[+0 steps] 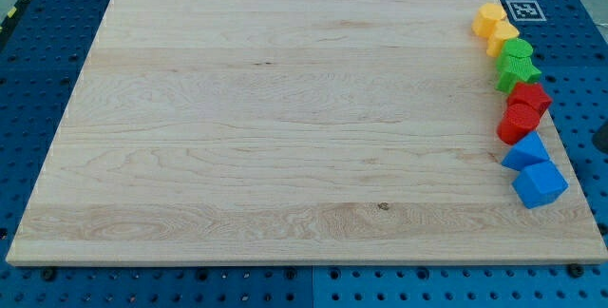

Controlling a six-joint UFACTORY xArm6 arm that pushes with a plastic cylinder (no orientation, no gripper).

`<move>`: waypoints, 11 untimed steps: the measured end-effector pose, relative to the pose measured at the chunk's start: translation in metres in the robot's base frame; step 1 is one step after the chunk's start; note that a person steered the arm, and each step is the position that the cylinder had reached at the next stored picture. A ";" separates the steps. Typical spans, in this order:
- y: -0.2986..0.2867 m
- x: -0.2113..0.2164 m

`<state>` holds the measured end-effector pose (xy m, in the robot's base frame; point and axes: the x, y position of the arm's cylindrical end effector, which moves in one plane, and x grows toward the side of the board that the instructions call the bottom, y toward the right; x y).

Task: Slide the red circle towards center

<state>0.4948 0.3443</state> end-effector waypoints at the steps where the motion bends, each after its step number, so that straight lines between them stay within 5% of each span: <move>1: 0.000 -0.006; 11: -0.175 -0.041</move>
